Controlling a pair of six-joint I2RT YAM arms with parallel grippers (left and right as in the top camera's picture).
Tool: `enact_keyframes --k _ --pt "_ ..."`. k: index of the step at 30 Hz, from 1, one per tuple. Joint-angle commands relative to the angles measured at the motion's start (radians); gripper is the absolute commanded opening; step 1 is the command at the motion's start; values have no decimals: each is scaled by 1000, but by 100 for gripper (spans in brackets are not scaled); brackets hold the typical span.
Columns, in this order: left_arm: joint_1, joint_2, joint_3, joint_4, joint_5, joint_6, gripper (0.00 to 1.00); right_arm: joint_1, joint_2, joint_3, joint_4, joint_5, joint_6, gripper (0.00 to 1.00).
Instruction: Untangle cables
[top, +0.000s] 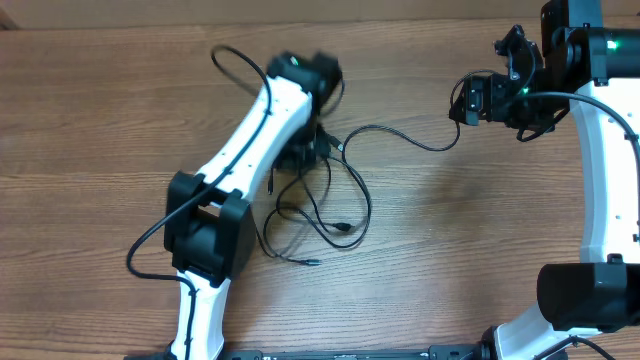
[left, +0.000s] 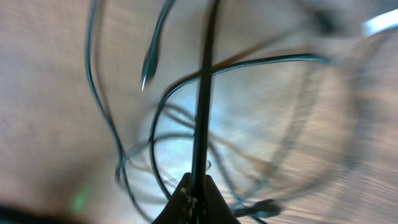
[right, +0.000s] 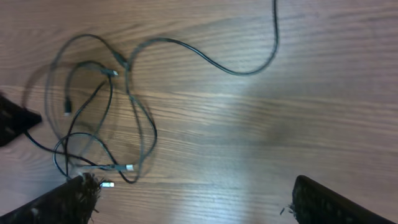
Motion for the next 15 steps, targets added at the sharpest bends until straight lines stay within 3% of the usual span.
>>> enact_keyframes --k 1,9,15 --pt "9 -32 260 -3 -11 201 4 1 -2 -4 19 -102 -1 100" --pt "17 -49 701 17 113 326 4 1 -2 -4 44 -231 -1 100" --pt "23 -50 878 48 159 335 4 24 -2 -4 53 -246 -9 100"
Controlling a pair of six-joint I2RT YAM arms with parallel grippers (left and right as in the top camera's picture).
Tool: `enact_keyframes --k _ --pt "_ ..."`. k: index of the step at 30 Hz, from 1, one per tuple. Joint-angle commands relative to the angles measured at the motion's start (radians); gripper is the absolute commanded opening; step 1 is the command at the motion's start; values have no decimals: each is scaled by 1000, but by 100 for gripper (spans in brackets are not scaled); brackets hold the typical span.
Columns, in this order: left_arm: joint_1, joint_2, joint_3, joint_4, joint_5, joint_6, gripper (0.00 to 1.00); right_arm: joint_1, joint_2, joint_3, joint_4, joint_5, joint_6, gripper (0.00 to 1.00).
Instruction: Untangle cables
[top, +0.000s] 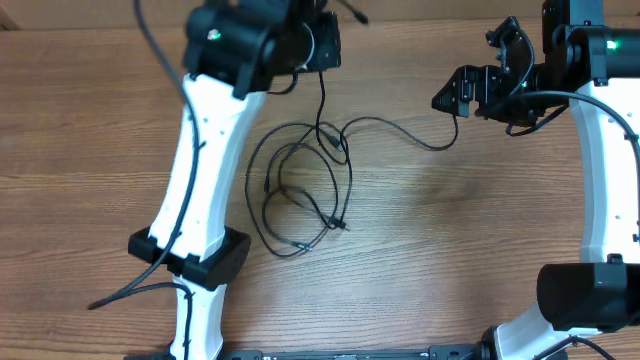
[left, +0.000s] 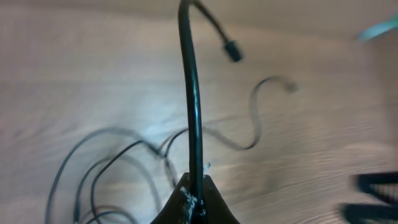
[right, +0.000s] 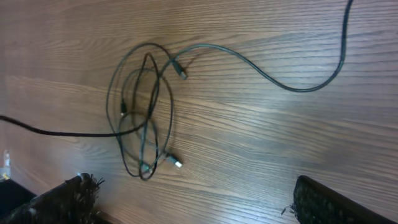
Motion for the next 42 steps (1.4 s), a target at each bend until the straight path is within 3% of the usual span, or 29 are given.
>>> enact_keyframes --k 1,8,12,32,36,38,40,42 --pt "10 -23 75 40 49 37 4 31 -2 -4 12 -35 -9 100" --pt "10 -24 80 278 50 -106 4 146 -2 -4 0 -57 -163 100" --pt "10 -24 92 427 94 -121 4 198 -2 -4 2 -57 -243 100" --pt "10 -24 191 784 347 -399 4 344 -2 -4 369 -61 -237 99" --pt "11 -26 192 823 347 -414 4 344 -2 -4 430 -55 -194 86" --pt "15 -29 195 828 339 -414 4 344 -2 -4 452 -38 -172 62" --pt "24 -31 197 837 333 -413 4 343 -2 -4 458 -13 -172 25" --pt "40 -31 204 841 333 -414 4 343 -2 -4 455 16 -167 4"
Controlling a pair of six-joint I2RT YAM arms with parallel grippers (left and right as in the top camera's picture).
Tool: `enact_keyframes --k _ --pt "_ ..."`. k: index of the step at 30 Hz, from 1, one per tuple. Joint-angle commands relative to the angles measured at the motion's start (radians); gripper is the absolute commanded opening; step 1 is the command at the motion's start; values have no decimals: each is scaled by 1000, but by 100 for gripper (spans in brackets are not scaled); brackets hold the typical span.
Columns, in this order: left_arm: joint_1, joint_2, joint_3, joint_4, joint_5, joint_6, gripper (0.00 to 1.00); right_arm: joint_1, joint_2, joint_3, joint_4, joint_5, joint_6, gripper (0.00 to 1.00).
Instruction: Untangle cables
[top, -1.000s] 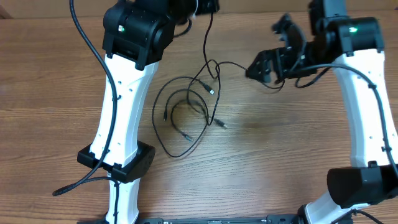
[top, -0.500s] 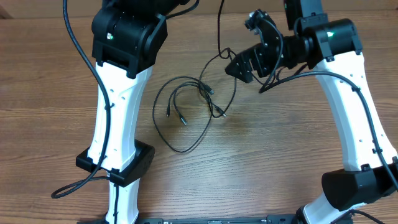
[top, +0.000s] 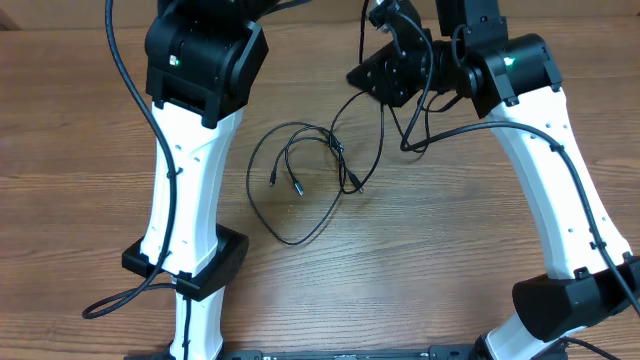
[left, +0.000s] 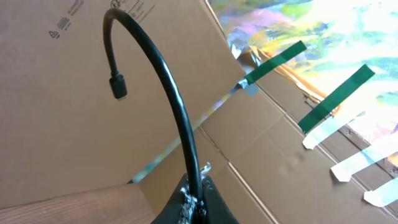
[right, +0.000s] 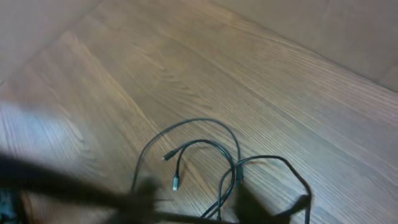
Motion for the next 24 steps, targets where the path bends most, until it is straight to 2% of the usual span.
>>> enact_keyframes --k 1,7,10,13,15,16,17,24 --pt "36 -21 38 15 11 -18 4 -2 -2 -4 3 68 38 4" --pt "85 -22 63 -7 17 4 4 -2 -2 -4 10 225 99 4" --pt "108 -22 63 -92 18 62 14 -4 -4 0 21 398 189 4" --pt "121 -22 61 -253 -17 147 36 -15 -12 42 23 525 240 4" --pt "122 -22 60 -382 -78 202 69 -23 -24 92 19 575 245 4" --pt "122 -21 60 -457 -120 227 77 -24 -32 134 18 609 245 4" --pt "122 -21 60 -507 -149 246 80 -24 -38 172 16 638 245 4" --pt "120 -16 58 -801 -260 344 81 -24 -59 478 41 668 246 4"
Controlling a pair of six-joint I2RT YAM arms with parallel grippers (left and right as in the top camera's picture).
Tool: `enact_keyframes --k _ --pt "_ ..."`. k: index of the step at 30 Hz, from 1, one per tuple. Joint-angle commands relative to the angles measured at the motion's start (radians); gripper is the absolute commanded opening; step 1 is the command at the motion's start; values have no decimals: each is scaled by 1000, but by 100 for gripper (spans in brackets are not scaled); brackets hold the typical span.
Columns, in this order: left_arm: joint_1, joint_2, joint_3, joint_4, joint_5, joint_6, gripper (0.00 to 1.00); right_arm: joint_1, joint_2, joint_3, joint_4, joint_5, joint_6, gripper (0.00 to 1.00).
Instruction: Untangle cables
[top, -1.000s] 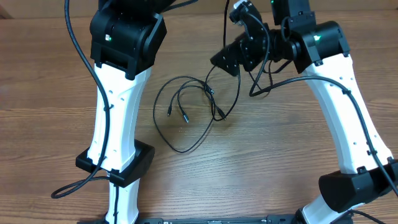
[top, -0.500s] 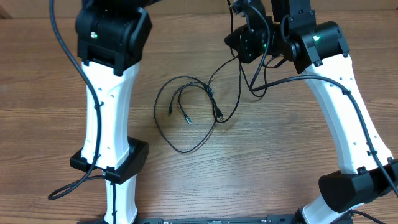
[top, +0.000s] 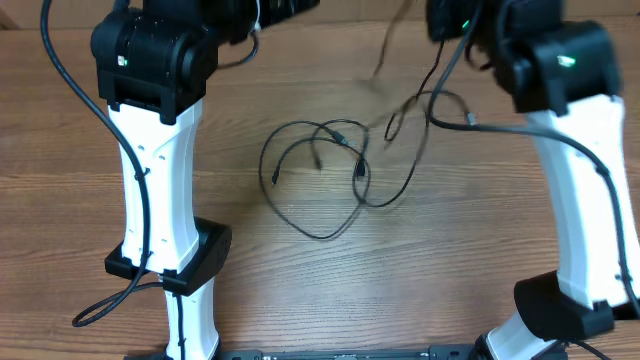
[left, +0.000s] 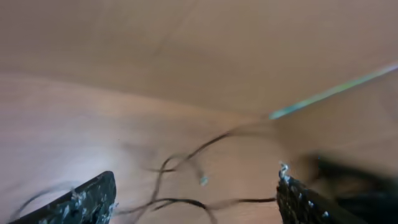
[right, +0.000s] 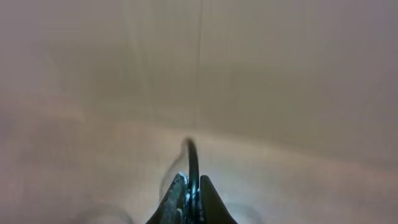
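Observation:
Thin black cables (top: 325, 165) lie in loose overlapping loops on the middle of the wooden table, several plug ends showing. One strand (top: 432, 85) rises from the pile toward my right arm at the top right, blurred by motion. My right gripper (right: 191, 186) is shut on a black cable (right: 191, 158) that curves up out of the closed fingers. My left gripper (left: 196, 183) is raised high at the top left, its fingers (left: 93, 199) spread wide with nothing between them; blurred cables (left: 186, 165) show on the table far below.
Both white arms reach up over the far half of the table (top: 90, 200); the left arm's base (top: 165, 265) stands left of the pile and the right arm's base (top: 560, 310) at the front right. A cardboard wall (right: 280, 62) fills the background.
My left gripper, which was shut on a thick black cable held up high, is now open and empty. My right gripper is now shut on a cable. The pile has shifted slightly right.
At first my left gripper was shut on a cable low in the tangle, with the right gripper open at the far right. The left then held that cable higher and higher while the tangle loosened. Now the left has let go and the right holds a cable.

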Motion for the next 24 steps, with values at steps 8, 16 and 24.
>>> enact_keyframes --k 8,16,24 --pt "-1 -1 0 -184 -100 160 77 -5 -59 397 141 74 66 4" --pt "-2 0 -27 -244 -97 218 74 -49 -59 418 192 332 185 4" --pt "-1 0 -111 -244 -105 264 71 -76 -57 417 120 387 192 4"
